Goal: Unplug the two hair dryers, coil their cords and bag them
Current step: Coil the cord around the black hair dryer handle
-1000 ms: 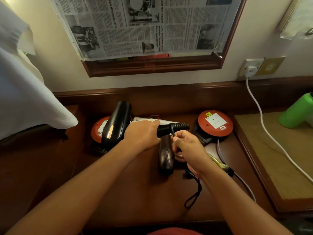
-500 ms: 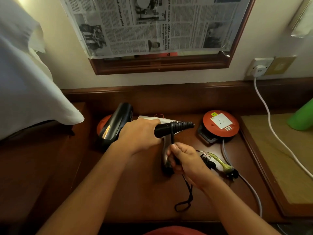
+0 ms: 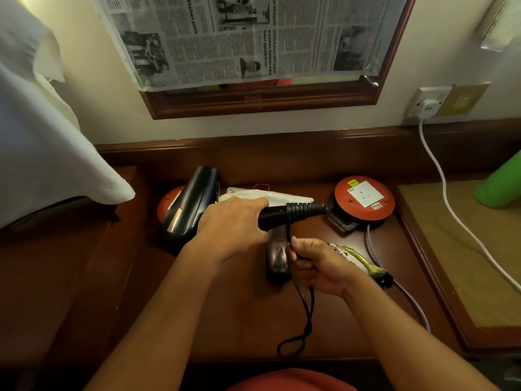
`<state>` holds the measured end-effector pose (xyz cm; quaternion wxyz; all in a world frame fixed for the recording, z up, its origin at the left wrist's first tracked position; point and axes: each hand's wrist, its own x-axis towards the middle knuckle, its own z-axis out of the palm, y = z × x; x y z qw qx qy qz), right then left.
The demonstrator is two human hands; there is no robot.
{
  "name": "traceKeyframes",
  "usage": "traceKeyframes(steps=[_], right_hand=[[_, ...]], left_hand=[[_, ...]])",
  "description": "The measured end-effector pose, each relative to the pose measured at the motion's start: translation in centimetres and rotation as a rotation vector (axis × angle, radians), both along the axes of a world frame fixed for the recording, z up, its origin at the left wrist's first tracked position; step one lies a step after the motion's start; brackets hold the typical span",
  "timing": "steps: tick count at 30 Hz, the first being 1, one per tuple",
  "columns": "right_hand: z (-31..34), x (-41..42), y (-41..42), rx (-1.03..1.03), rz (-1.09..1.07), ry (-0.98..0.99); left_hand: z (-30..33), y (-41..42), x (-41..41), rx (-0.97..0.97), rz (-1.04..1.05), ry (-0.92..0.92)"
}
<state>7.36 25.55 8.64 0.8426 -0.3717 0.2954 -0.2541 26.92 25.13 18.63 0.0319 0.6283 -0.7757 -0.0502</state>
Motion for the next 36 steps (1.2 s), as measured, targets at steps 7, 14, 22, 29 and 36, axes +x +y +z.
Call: traceKeyframes(steps=[7,14,22,29,36], right_hand=[[0.4,-1.6,-3.3,-0.007,0.166,-0.035],[3.3,-1.7,-6.5,-0.131,0.216,0.356],[8.3,-0.4,-9.7,-0.714,0.389,0.954],[10.3,0.5,-10.4,-0.715,0.210,0.846],[10.8,3.1,-8.9,-0.947,0.156,0.979]], left_hand=[[0.3,0.0,-0.8,-0.004,-0.036,0.015],[1.1,0.1,-0.8,-0.061,-0.067,-0.025],[1.4,0.8,-0.5,-0.093,-0.114,-0.100],[-0.5,0.0,0.4,0.015,-0.103,-0.108],[-2.6,-1.1,1.6,0.054,-0.113,-0.097]])
